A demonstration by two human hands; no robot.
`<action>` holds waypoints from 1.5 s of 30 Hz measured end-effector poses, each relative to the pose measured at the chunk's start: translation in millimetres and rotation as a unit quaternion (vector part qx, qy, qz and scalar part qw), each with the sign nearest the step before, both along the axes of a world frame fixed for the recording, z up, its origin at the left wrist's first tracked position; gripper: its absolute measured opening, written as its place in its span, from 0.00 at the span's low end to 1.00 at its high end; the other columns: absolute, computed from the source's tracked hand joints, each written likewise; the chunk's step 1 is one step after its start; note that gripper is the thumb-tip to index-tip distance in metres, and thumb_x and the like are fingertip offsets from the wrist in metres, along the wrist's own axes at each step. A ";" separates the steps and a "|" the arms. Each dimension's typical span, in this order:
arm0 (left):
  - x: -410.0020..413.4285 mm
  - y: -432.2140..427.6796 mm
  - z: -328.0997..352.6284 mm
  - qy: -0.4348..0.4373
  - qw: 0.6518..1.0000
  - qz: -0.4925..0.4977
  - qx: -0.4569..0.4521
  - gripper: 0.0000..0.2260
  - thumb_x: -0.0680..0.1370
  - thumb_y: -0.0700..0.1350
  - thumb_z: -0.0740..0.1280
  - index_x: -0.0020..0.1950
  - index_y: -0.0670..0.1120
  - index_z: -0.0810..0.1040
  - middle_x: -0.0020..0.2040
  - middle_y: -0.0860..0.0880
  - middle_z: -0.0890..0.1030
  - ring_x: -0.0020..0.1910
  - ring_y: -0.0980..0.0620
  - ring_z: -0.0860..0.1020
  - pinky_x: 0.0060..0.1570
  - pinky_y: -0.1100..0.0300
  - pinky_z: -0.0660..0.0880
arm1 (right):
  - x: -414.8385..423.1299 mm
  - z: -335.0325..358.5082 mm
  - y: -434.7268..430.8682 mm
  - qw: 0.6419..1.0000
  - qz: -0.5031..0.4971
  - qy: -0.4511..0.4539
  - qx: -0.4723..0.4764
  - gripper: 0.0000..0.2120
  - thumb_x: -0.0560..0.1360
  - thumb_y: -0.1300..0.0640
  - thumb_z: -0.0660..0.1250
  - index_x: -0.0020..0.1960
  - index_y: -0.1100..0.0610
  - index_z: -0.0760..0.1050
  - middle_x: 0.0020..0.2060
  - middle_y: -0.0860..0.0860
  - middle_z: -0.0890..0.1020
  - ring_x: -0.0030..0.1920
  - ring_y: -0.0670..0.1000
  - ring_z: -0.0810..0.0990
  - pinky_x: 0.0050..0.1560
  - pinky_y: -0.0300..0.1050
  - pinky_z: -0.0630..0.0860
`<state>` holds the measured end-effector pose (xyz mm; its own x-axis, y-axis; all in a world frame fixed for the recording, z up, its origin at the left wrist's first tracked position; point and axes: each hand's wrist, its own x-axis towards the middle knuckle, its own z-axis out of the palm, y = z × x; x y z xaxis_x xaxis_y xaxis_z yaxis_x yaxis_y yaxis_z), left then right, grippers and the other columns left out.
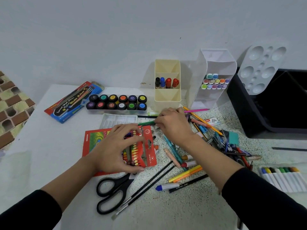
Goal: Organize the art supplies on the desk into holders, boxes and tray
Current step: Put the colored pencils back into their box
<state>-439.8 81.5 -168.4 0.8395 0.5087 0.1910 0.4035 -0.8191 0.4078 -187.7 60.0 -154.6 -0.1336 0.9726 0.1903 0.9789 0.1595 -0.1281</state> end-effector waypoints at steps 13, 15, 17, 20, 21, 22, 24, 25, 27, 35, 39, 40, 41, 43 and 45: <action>-1.1 -1.2 -1.8 -0.003 1.000 0.009 0.010 0.39 0.64 0.74 0.73 0.70 0.56 0.72 0.72 0.53 0.67 0.70 0.50 0.66 0.68 0.49 0.67 | 22.0 14.2 -25.7 0.980 -0.044 0.178 0.070 0.02 0.80 0.63 0.66 0.49 0.59 0.76 0.42 0.50 0.79 0.42 0.52 0.76 0.44 0.50 0.73; -0.8 -1.9 -1.2 -0.006 1.000 0.012 0.010 0.40 0.64 0.75 0.73 0.70 0.56 0.70 0.72 0.54 0.66 0.69 0.50 0.67 0.67 0.49 0.69 | 24.7 22.0 -37.7 0.971 -0.005 0.237 0.032 0.01 0.80 0.63 0.67 0.50 0.58 0.77 0.43 0.48 0.78 0.42 0.47 0.76 0.43 0.43 0.73; -1.0 -2.5 -0.4 -0.005 1.000 0.018 0.003 0.41 0.63 0.75 0.73 0.70 0.57 0.68 0.73 0.55 0.65 0.69 0.50 0.67 0.67 0.49 0.69 | 26.4 24.0 -46.5 0.970 0.038 0.238 -0.031 0.02 0.79 0.62 0.68 0.49 0.57 0.78 0.44 0.47 0.80 0.44 0.44 0.76 0.45 0.41 0.75; -1.1 -2.7 -0.8 -0.004 1.000 0.018 -0.001 0.41 0.63 0.75 0.73 0.70 0.58 0.67 0.73 0.56 0.65 0.69 0.50 0.67 0.67 0.50 0.69 | 23.4 15.8 -50.9 0.979 0.048 0.190 -0.053 0.02 0.79 0.60 0.69 0.49 0.56 0.80 0.44 0.47 0.80 0.45 0.47 0.77 0.48 0.50 0.78; -0.9 -2.8 -0.7 -0.003 1.000 0.015 0.000 0.41 0.63 0.75 0.73 0.70 0.58 0.67 0.72 0.56 0.65 0.69 0.51 0.67 0.67 0.50 0.68 | 18.3 12.5 -50.5 0.983 0.047 0.175 -0.042 0.03 0.79 0.60 0.69 0.50 0.56 0.81 0.44 0.48 0.80 0.45 0.49 0.77 0.47 0.53 0.78; -0.5 -2.7 -0.5 -0.003 1.000 0.013 0.001 0.41 0.63 0.75 0.73 0.70 0.57 0.68 0.72 0.55 0.65 0.69 0.51 0.66 0.67 0.51 0.68 | 10.8 9.7 -49.7 0.984 0.051 0.165 -0.031 0.04 0.79 0.59 0.68 0.51 0.57 0.82 0.44 0.49 0.81 0.46 0.51 0.78 0.47 0.54 0.78; 0.3 -2.7 0.2 -0.003 1.000 0.009 0.007 0.41 0.64 0.74 0.73 0.70 0.56 0.69 0.72 0.55 0.66 0.69 0.53 0.66 0.68 0.52 0.67 | -8.3 5.2 -46.0 0.984 0.071 0.160 -0.019 0.06 0.80 0.58 0.67 0.53 0.57 0.83 0.45 0.50 0.81 0.47 0.53 0.79 0.45 0.54 0.78; 0.6 -2.7 0.5 -0.003 1.000 0.008 0.011 0.41 0.64 0.74 0.73 0.70 0.55 0.69 0.72 0.54 0.66 0.69 0.53 0.66 0.68 0.53 0.66 | -18.4 3.7 -44.4 0.984 0.080 0.159 -0.014 0.07 0.80 0.58 0.67 0.53 0.57 0.83 0.45 0.51 0.81 0.48 0.54 0.79 0.45 0.53 0.78; 1.0 -2.9 0.9 -0.004 1.000 0.005 0.017 0.40 0.64 0.74 0.73 0.70 0.54 0.70 0.71 0.54 0.67 0.69 0.55 0.65 0.69 0.53 0.66 | -33.8 -0.5 -41.5 0.984 0.087 0.158 -0.001 0.07 0.79 0.58 0.67 0.53 0.57 0.82 0.46 0.52 0.81 0.50 0.55 0.78 0.44 0.51 0.77; -0.7 -3.7 2.2 -0.006 1.000 0.000 0.011 0.41 0.65 0.75 0.72 0.70 0.55 0.67 0.72 0.55 0.66 0.69 0.56 0.65 0.70 0.51 0.66 | -1.3 7.4 -51.3 0.992 0.013 0.124 -0.019 0.10 0.76 0.52 0.70 0.56 0.51 0.82 0.49 0.47 0.80 0.55 0.51 0.76 0.56 0.51 0.70; -1.1 -2.4 0.5 -0.002 1.000 -0.008 0.008 0.38 0.65 0.75 0.72 0.69 0.58 0.70 0.72 0.54 0.65 0.69 0.52 0.66 0.68 0.49 0.68 | 2.7 1.6 -54.6 0.991 0.004 0.121 -0.050 0.07 0.78 0.57 0.68 0.54 0.51 0.81 0.49 0.45 0.79 0.57 0.51 0.74 0.54 0.52 0.64; -1.3 -2.2 0.1 -0.003 1.000 -0.009 0.006 0.37 0.65 0.74 0.72 0.69 0.58 0.71 0.72 0.54 0.65 0.69 0.52 0.65 0.68 0.49 0.68 | -0.7 -0.5 -53.0 0.990 0.004 0.128 -0.050 0.06 0.78 0.57 0.68 0.54 0.51 0.81 0.49 0.46 0.79 0.57 0.51 0.74 0.55 0.52 0.64; -1.2 -1.8 0.1 -0.006 1.000 -0.010 0.006 0.37 0.65 0.74 0.72 0.68 0.58 0.71 0.72 0.54 0.66 0.69 0.53 0.65 0.68 0.50 0.67 | -5.4 -1.3 -50.5 0.990 0.004 0.135 -0.048 0.06 0.79 0.58 0.67 0.54 0.52 0.81 0.50 0.46 0.80 0.58 0.51 0.74 0.55 0.51 0.63; 0.0 -1.4 0.9 -0.008 1.000 -0.015 0.011 0.37 0.65 0.73 0.73 0.68 0.56 0.72 0.71 0.54 0.67 0.70 0.54 0.65 0.69 0.51 0.66 | -18.8 -0.6 -43.8 0.988 0.013 0.146 -0.046 0.07 0.79 0.60 0.66 0.54 0.54 0.81 0.50 0.47 0.80 0.58 0.51 0.74 0.55 0.51 0.63; 1.9 -1.2 1.4 -0.007 1.000 -0.018 0.019 0.38 0.65 0.73 0.73 0.69 0.54 0.73 0.71 0.53 0.68 0.71 0.53 0.66 0.69 0.50 0.66 | -35.3 1.1 -37.1 0.986 0.034 0.156 -0.051 0.09 0.76 0.64 0.66 0.52 0.55 0.82 0.48 0.48 0.81 0.56 0.52 0.75 0.54 0.53 0.64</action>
